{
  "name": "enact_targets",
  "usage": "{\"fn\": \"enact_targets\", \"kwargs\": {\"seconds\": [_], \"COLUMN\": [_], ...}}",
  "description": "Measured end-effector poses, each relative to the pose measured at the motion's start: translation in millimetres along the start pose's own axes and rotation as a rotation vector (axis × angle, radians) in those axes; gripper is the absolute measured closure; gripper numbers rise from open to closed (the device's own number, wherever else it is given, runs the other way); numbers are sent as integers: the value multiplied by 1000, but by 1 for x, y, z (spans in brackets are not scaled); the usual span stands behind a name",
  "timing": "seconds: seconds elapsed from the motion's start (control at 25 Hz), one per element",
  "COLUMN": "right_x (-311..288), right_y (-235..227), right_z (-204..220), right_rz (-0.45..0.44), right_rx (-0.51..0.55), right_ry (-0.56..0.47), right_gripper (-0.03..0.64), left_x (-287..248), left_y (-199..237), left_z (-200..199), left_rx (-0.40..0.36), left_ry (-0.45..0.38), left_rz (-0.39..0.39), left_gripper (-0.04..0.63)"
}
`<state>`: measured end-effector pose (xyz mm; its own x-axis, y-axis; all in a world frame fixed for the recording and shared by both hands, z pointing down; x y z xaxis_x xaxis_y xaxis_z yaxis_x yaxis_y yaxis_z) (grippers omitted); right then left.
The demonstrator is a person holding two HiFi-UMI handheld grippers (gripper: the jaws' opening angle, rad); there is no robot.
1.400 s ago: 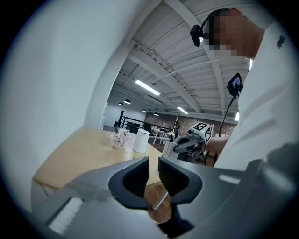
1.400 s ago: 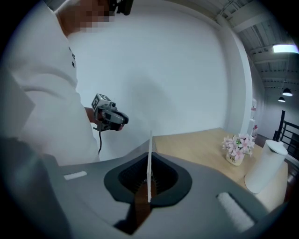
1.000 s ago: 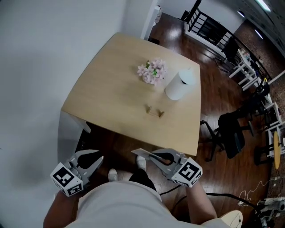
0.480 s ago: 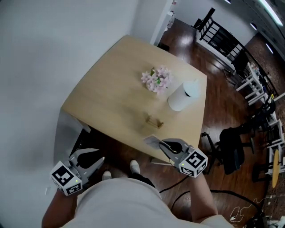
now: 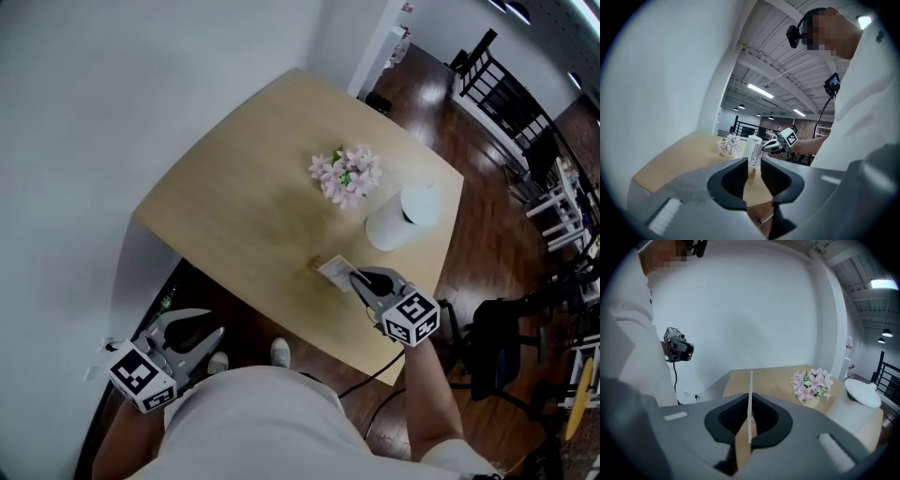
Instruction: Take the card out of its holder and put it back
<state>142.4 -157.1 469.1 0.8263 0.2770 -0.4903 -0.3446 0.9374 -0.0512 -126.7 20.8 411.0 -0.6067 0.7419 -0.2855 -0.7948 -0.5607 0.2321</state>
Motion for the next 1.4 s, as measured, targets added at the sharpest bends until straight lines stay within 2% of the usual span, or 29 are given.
{"fn": "enact_targets", "kwargs": {"seconds": [0.32,0.72,1.4], "right_x": [-27,-42,-42], "right_y": [-46,-67,-68], "right_z": [25,35,43], "right_rz": [-60,-94,-128], "right_rx": [-12,-39,-30], "right_ry": [23,22,33], "right_gripper": [597,597,597], "left_x": [-18,-20,-37], "left_y": [-12,-23,-22], "left_z": [3,3,-5], "left_rx": [33,48,39], "left_ry": [15,38,52], "left_rz": [-99,-173,-157], "left_gripper": [503,503,503]}}
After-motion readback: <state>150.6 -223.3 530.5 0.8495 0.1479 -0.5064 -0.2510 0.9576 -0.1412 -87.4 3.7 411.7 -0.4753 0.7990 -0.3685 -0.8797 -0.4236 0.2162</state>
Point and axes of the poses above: the fingertips, and each gripper's own axes: x backward along the fingers, y to its left, z out of its underside, the point moved 4 cm from there along x, backward along the fingers, and after that the axes turned 4 degrees about -z, right-handed, at the moved point
